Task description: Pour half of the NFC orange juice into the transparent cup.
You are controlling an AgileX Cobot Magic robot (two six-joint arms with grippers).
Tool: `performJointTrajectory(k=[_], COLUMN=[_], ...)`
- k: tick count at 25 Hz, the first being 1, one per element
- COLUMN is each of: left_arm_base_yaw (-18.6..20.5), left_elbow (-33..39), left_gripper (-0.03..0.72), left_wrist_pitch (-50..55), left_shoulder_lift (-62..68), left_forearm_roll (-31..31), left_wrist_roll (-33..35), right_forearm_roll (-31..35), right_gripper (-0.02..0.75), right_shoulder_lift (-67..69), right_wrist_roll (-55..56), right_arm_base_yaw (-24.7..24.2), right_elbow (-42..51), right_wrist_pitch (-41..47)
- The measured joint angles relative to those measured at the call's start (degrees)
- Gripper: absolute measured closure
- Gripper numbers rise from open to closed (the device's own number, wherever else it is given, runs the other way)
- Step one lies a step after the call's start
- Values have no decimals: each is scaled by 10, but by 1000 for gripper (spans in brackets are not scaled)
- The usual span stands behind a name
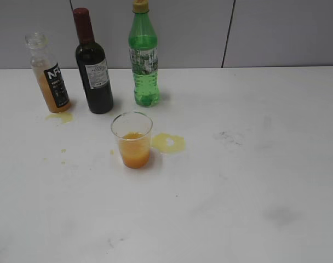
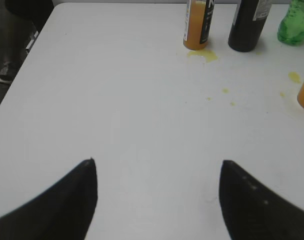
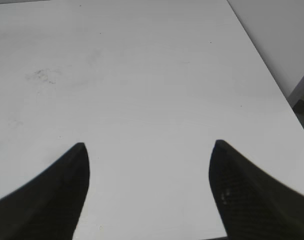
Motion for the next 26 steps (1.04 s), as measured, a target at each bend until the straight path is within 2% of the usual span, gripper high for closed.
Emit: performJointTrajectory(k=[26], left_arm_base_yaw=[0], left_elbow=[0], left_gripper=[104], left_wrist_pitch=[0], left_shoulder_lift=[0], left_forearm_roll=[0], left_wrist_roll=[0], right_forearm_roll=[0], right_gripper=[167], right_shoulder_lift=[0], right_wrist_roll=[0], right_arm_base_yaw=[0], right_elbow=[0], right_wrist_pitch=[0])
